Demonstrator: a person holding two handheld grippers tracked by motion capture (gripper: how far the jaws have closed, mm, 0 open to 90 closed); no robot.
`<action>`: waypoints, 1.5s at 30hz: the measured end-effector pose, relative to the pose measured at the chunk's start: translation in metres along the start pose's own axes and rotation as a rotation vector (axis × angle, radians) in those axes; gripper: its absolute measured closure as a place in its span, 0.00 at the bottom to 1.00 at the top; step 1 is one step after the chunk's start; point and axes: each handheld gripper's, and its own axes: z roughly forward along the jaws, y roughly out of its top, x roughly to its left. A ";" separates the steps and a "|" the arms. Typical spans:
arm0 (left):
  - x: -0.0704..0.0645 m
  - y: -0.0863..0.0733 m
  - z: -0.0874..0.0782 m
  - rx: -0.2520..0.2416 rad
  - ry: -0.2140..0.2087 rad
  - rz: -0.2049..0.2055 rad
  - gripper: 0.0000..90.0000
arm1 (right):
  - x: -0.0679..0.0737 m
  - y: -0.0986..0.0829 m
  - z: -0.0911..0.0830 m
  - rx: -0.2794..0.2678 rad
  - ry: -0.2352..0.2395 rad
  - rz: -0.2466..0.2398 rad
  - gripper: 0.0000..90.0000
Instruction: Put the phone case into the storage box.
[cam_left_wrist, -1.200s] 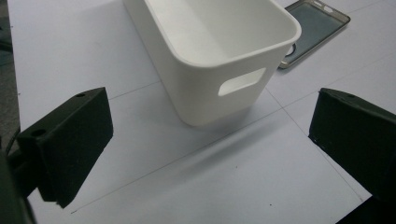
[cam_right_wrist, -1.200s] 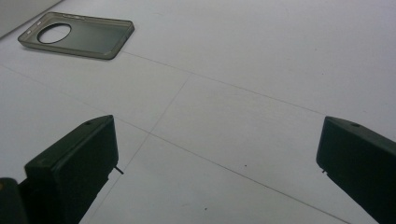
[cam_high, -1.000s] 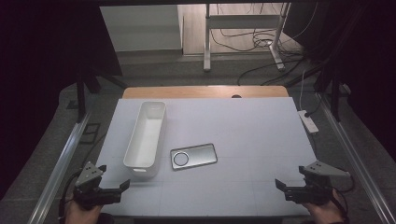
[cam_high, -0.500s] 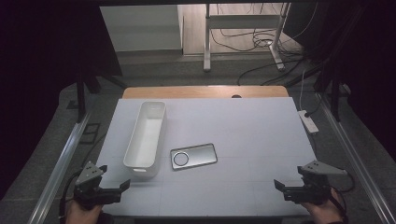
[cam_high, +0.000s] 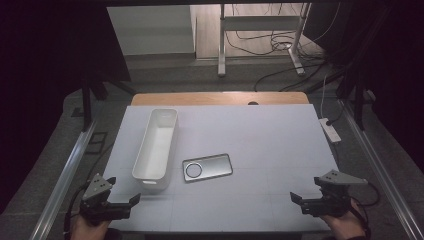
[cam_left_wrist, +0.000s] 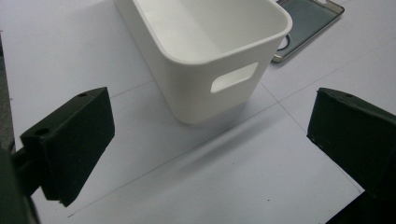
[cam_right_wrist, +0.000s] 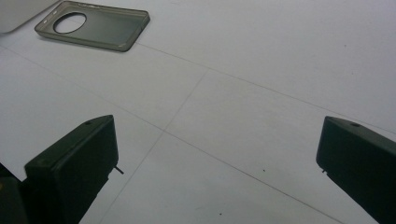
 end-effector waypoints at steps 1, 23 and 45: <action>0.000 0.000 0.000 0.000 0.000 0.000 0.02 | 0.000 0.000 0.000 0.000 0.000 0.000 0.00; 0.003 -0.001 -0.001 -0.008 -0.012 -0.020 0.02 | 0.005 0.017 0.015 0.009 0.035 -0.058 0.00; 0.002 0.000 0.000 -0.003 -0.016 -0.008 0.02 | 0.014 0.033 0.033 0.045 0.056 -0.093 0.00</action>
